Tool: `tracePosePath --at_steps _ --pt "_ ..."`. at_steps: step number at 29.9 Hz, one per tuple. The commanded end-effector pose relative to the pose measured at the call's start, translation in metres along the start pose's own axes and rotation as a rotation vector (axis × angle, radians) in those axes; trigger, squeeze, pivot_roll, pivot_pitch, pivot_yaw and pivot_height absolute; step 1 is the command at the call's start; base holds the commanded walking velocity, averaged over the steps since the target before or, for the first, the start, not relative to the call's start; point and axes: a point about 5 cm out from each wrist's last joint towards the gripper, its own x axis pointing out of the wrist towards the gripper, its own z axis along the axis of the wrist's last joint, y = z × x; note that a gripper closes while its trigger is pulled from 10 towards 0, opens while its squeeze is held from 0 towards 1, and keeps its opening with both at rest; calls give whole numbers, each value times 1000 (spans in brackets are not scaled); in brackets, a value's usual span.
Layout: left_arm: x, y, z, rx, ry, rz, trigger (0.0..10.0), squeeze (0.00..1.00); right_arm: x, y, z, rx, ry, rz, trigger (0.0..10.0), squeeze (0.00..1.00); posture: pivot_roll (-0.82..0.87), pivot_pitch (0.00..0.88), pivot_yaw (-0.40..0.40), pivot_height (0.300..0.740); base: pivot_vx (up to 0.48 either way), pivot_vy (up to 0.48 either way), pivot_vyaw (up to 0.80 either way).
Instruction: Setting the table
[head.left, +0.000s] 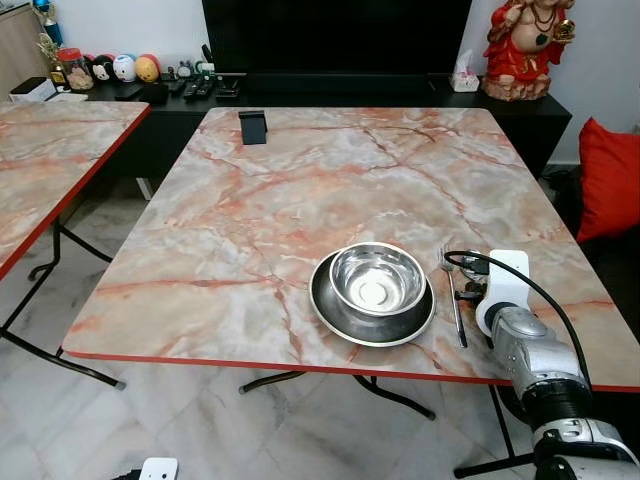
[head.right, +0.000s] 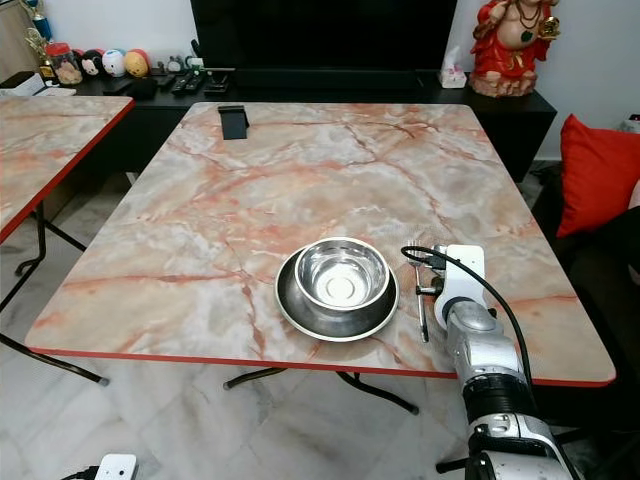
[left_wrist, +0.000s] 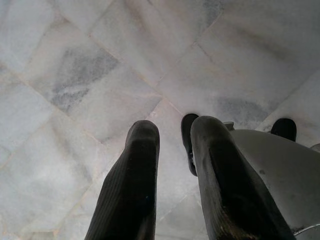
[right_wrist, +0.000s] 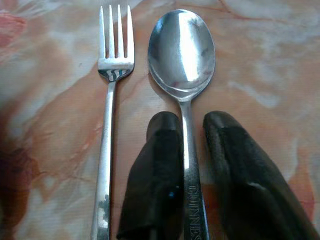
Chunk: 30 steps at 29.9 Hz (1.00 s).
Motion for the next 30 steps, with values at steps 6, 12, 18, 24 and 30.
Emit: tracePosePath --at_steps 6,12,18,24,30 --pt "2 -6 3 7 -8 -3 10000 0 2 2 1 -13 3 4 10000 145 -80 0 15 740 0 0 0" --pt "2 -6 4 8 1 1 10000 0 2 1 4 -15 -19 -5 10000 0 -83 0 17 740 0 0 0" --pt "0 4 2 4 11 15 10000 0 1 1 10 -10 -50 -1 10000 0 -84 0 18 740 0 0 0" --pt "-3 11 -4 1 21 24 10000 0 2 1 13 -12 -59 -1 10000 0 -84 0 18 740 0 0 0" --pt "-4 12 -7 1 25 24 10000 0 1 -3 20 -47 -104 -23 10000 0 -86 0 19 740 0 0 0"
